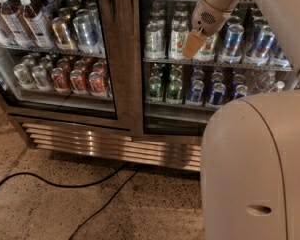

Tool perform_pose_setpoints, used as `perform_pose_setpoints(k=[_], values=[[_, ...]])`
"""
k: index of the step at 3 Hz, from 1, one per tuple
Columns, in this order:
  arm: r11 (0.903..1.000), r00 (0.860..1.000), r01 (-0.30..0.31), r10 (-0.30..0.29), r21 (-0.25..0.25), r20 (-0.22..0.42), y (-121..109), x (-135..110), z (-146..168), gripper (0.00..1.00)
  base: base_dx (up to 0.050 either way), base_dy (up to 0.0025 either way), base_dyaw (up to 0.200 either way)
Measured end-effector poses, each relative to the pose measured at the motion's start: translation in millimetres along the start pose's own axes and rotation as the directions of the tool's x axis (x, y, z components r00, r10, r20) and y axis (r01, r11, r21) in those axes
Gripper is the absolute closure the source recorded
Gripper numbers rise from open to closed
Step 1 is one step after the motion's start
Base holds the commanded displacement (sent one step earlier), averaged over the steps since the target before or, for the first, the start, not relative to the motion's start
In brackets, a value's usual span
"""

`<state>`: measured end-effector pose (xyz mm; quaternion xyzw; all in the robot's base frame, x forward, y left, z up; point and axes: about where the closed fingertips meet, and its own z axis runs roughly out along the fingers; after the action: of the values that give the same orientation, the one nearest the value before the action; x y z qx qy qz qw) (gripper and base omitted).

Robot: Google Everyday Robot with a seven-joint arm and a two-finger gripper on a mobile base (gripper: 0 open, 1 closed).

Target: Close right fridge door

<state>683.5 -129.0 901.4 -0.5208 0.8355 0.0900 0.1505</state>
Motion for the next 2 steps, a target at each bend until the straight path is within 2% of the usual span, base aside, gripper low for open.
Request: perform_pose_setpoints(k=[1,2], values=[[1.0000,1.000,0.000,0.000,0.000,0.000,0.0,0.0,0.0,1.00,0.048,0.00000,0.000],[1.0000,1.000,0.000,0.000,0.000,0.000,0.0,0.0,0.0,1.00,-0.049,-0.00001,0.000]])
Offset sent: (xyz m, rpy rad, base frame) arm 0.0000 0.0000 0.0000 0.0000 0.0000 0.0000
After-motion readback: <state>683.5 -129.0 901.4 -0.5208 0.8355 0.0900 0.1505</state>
